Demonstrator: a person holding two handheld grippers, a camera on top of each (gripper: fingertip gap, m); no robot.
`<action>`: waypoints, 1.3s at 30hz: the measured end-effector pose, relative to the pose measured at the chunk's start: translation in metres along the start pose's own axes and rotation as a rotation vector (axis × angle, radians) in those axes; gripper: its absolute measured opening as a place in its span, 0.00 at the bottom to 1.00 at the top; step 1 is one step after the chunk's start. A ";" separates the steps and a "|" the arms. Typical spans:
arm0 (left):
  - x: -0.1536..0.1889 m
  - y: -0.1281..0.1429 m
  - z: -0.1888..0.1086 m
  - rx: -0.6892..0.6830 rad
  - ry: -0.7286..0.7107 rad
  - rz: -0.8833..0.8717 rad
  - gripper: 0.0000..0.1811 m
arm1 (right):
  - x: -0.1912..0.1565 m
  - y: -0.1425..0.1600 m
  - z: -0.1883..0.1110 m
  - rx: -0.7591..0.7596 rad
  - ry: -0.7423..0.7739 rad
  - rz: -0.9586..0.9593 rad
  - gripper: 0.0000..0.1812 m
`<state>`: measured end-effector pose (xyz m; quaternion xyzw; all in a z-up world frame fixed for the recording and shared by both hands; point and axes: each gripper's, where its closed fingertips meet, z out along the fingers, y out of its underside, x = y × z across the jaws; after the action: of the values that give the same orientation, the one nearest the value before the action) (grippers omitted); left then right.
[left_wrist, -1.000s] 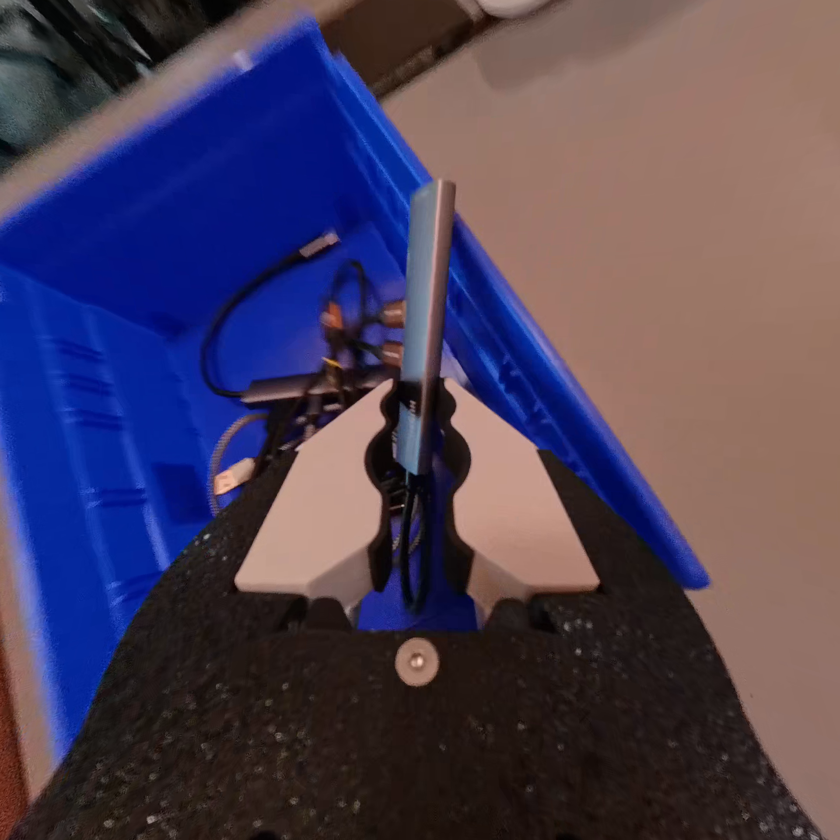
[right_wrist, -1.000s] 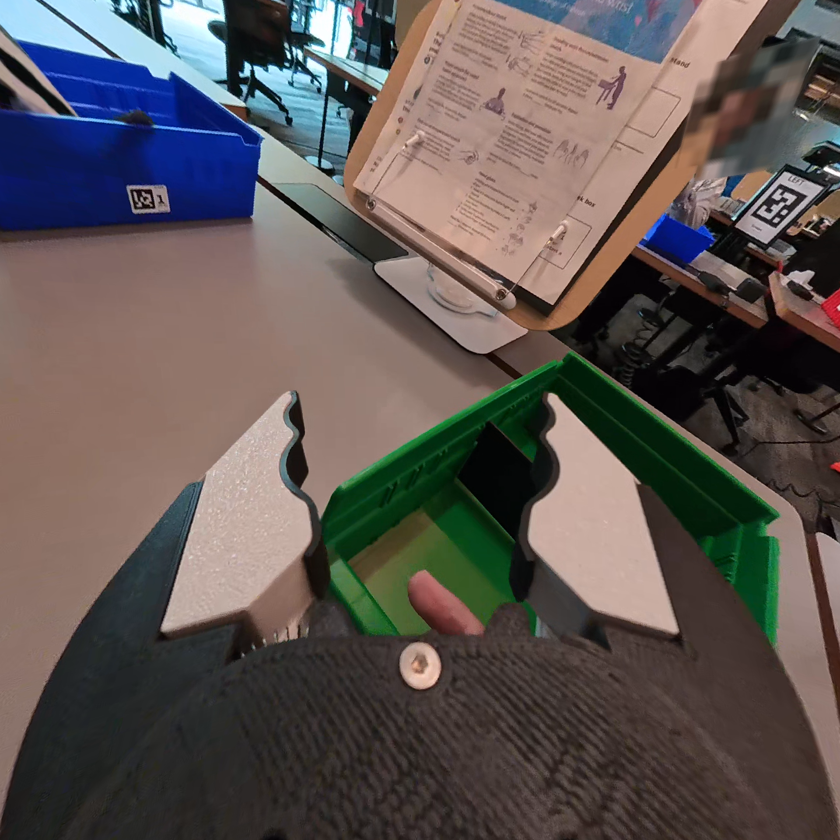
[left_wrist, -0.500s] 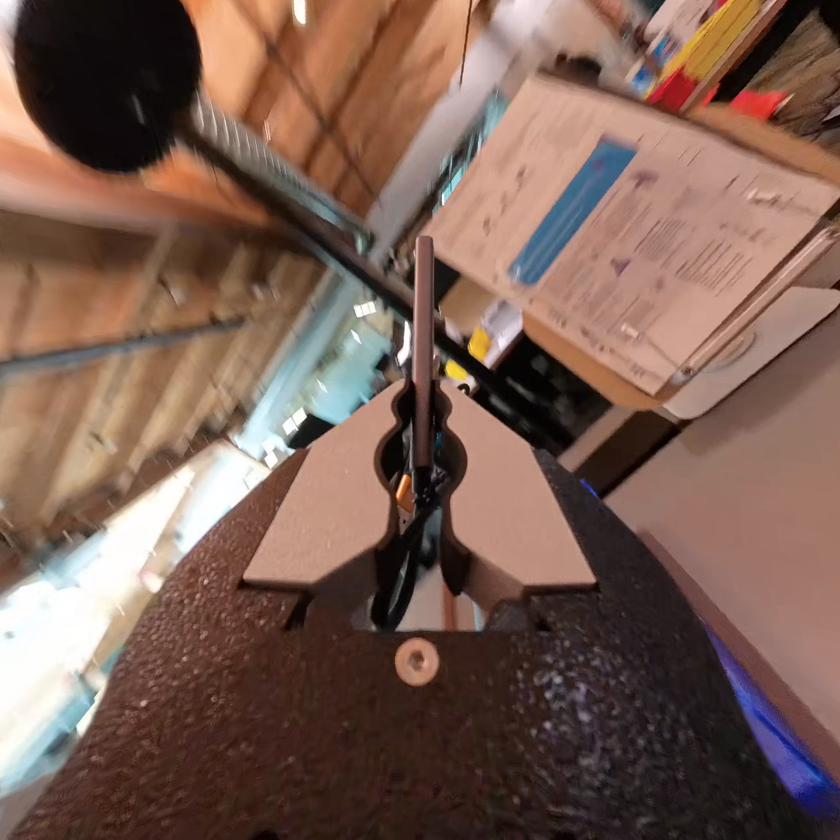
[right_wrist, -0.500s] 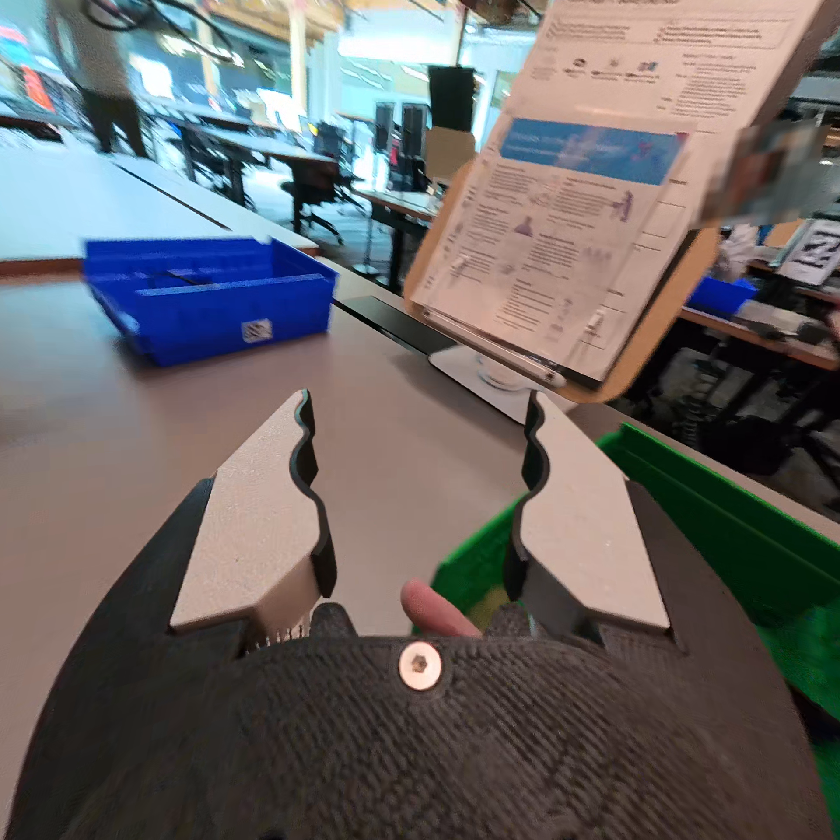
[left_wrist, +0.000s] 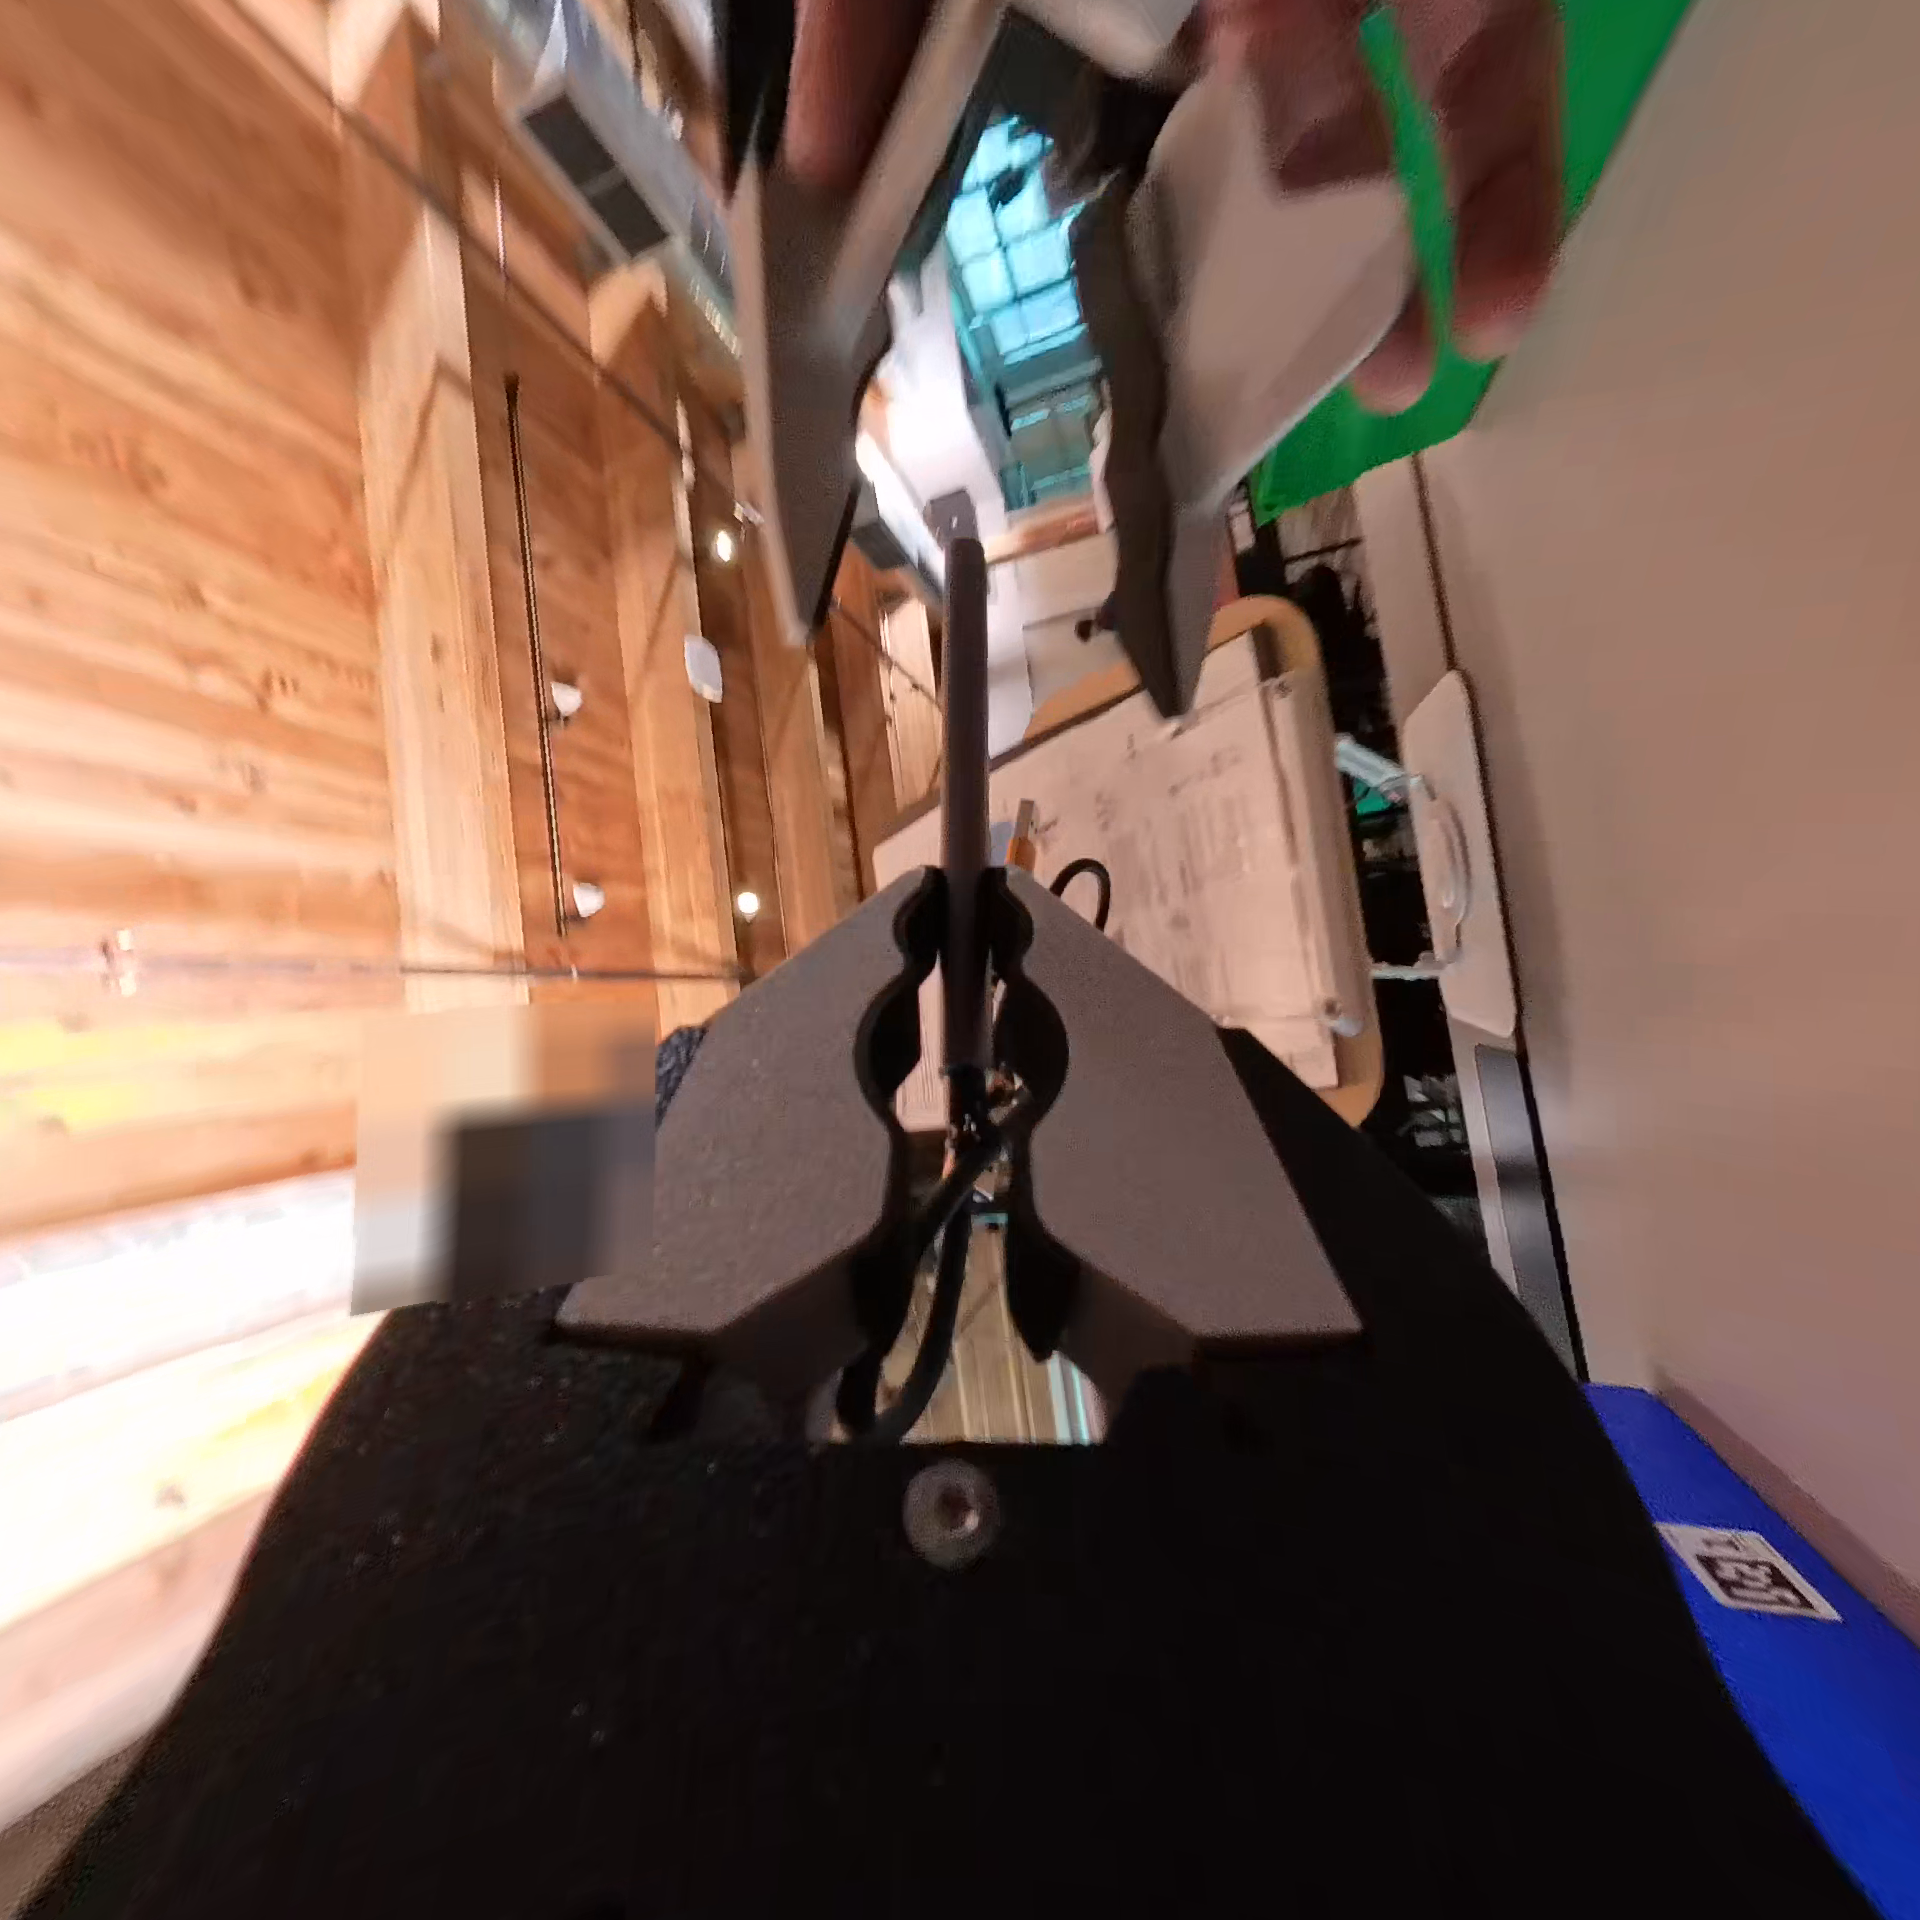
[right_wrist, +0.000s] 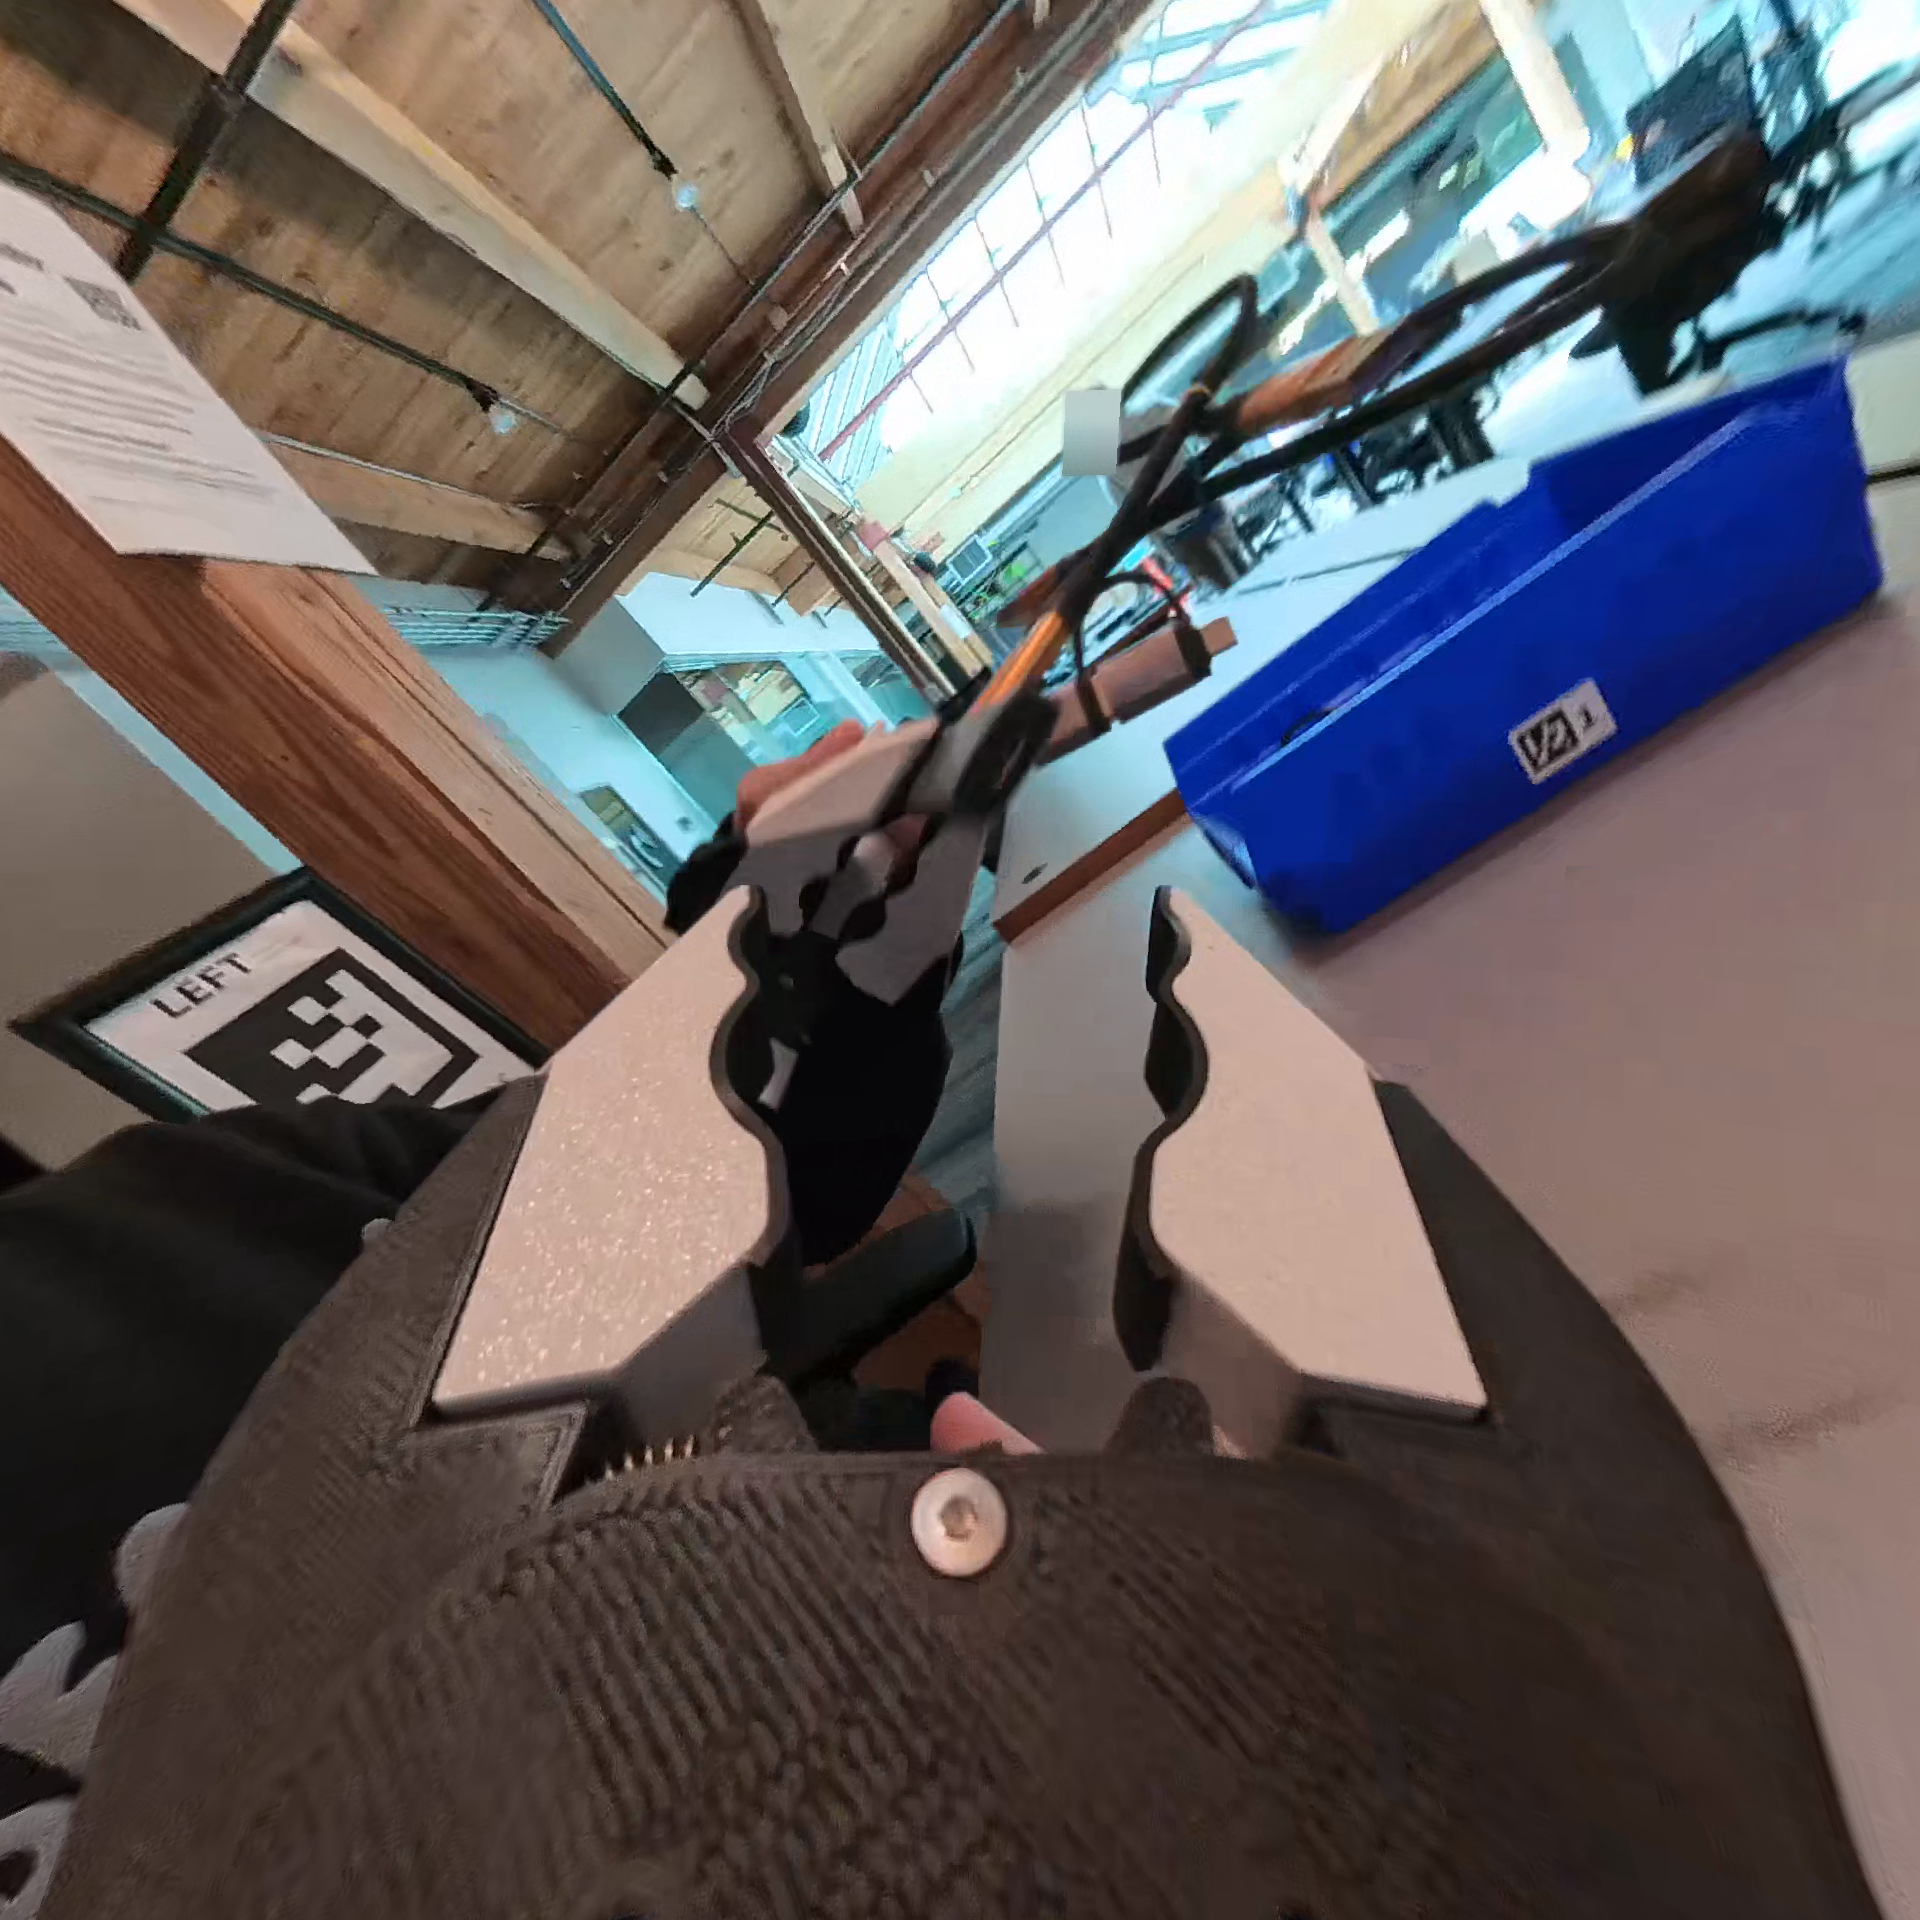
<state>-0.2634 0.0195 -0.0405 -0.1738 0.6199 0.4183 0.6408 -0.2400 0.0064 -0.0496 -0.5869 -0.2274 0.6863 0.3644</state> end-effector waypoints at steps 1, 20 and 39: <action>0.009 -0.009 0.000 0.034 0.013 0.025 0.04 | 0.007 0.001 -0.001 0.003 -0.012 0.036 0.40; 0.018 0.053 0.006 -0.126 0.028 -0.835 0.37 | 0.044 0.006 -0.007 0.050 -0.036 0.020 0.05; 0.078 -0.010 -0.043 0.354 0.909 -2.663 0.43 | 0.016 0.036 0.005 -0.066 0.052 -1.027 0.04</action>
<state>-0.2933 0.0068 -0.1243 -0.6551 0.1878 -0.6625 0.3109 -0.2538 -0.0032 -0.0856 -0.4274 -0.4987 0.3966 0.6414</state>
